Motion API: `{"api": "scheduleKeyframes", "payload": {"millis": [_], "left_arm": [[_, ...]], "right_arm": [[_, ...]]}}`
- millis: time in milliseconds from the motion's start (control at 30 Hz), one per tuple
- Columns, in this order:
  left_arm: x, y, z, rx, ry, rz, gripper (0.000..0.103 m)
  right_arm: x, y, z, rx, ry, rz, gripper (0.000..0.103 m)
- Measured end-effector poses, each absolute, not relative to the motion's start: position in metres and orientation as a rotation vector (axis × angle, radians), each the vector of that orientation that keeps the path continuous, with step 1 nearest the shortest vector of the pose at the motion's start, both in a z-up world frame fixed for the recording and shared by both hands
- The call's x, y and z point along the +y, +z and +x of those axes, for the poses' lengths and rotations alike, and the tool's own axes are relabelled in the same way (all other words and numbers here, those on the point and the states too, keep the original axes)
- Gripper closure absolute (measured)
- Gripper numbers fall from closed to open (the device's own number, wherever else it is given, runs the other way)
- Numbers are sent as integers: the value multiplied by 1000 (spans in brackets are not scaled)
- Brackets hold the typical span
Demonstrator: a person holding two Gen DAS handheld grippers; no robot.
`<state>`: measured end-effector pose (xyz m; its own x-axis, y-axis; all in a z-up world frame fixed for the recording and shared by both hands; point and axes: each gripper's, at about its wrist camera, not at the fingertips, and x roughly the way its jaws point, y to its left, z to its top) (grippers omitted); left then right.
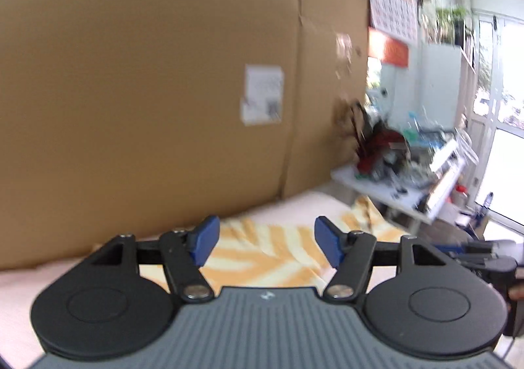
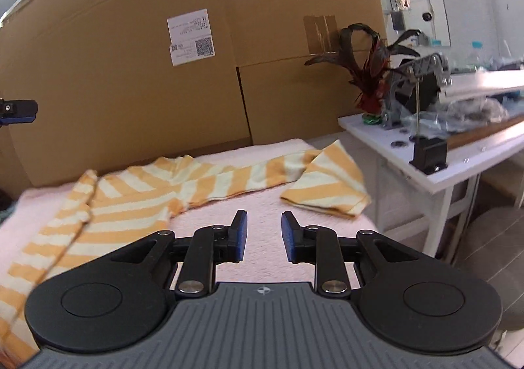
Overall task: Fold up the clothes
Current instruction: 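Reach the left gripper to the shirt end and pinch it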
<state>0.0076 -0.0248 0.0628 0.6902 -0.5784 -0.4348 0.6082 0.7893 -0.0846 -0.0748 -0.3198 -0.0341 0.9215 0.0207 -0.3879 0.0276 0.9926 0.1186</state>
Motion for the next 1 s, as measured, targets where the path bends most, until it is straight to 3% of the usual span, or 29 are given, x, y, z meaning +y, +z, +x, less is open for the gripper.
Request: {"api": "scheduleKeyframes", "payload": {"millis": [67,167,300,367,700,1000], "left_arm": [[-47,46,21,559,-758,-9,49],[-86,24,39,693,-853,-93,80],[-146,-4,61,828,-914,-166,82],[-169,-19,69,886,-924,-209,89],[-200,-62,93,1002,-782,-400,89],[-209,-62,104,1005,-734,-476,65]], "right_arm": [[-321,-35,-68,423,-41,12,78],[-332,-39,-71,454,-29,38,78],[-335,-51,-92,462,-65,88,78],[-336,-55,-102,452,-80,110,78],[-348,-74,-123,415,-80,178,75],[-347,-81,-121,371,-34,166,72]]}}
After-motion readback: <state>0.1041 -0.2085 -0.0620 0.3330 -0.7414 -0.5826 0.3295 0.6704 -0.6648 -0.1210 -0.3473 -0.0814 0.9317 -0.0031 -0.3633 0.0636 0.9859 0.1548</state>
